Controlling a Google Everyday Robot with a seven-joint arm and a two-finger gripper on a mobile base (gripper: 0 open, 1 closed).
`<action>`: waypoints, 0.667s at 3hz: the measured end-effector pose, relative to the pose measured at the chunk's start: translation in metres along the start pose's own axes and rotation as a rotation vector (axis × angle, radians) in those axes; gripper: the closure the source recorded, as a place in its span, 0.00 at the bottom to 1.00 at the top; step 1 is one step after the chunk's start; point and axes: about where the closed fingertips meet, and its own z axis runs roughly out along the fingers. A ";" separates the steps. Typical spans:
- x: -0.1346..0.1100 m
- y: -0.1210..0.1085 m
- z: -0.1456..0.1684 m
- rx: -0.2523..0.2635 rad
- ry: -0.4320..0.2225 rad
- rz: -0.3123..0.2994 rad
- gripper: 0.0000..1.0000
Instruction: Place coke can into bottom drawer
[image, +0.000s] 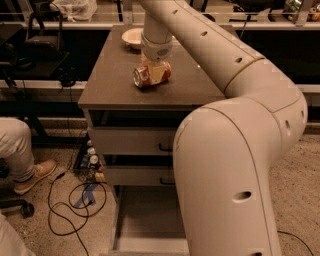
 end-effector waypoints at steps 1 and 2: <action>0.018 0.027 -0.021 0.030 -0.012 0.070 1.00; 0.057 0.090 -0.044 0.034 -0.012 0.218 1.00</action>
Offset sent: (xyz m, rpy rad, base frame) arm -0.1074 -0.1567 0.0117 0.0999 0.0286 -0.3330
